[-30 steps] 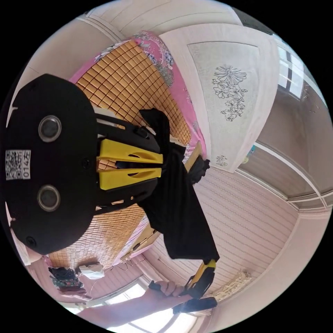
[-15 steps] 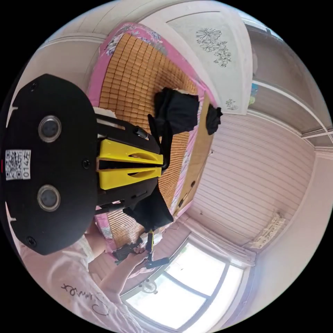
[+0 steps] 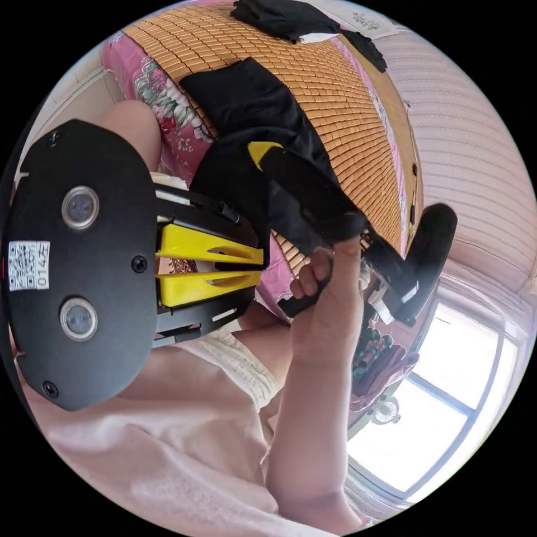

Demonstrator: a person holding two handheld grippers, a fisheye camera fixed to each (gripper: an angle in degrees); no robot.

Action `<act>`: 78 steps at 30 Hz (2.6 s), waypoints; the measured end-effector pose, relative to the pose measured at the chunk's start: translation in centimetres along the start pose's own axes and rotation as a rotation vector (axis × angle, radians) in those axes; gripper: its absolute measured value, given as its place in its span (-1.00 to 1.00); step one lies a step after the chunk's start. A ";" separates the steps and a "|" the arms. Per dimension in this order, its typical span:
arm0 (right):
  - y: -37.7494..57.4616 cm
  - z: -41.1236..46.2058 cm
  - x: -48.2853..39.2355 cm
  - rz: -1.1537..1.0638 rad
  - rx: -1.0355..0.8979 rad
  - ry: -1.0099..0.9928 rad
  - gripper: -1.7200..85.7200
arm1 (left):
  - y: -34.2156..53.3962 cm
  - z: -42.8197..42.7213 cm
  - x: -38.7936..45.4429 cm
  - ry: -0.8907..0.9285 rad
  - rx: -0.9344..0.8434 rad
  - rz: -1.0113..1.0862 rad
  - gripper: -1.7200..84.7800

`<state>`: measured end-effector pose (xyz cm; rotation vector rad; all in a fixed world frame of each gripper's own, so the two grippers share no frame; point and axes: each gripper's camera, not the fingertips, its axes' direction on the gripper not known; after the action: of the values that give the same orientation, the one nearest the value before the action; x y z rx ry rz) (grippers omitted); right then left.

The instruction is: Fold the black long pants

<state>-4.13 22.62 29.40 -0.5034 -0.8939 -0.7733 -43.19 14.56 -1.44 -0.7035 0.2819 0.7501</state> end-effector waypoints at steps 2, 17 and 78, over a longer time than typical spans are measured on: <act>-0.9 2.3 -0.1 -0.025 -0.148 0.109 -0.61 | -0.6 0.0 -0.1 0.001 0.005 -0.009 -0.96; 15.1 -22.3 6.8 0.317 0.326 0.266 -0.94 | -6.1 -4.5 -19.1 -0.466 -0.059 -0.478 -0.74; 13.5 -34.6 15.8 0.492 0.169 0.468 -0.75 | 3.9 -16.6 -25.1 -0.821 -0.039 -1.073 -0.91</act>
<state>29.71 1.65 22.81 -0.3498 -0.3685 -0.3357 -63.62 -7.79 -3.72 -0.4315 -0.8199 -0.0393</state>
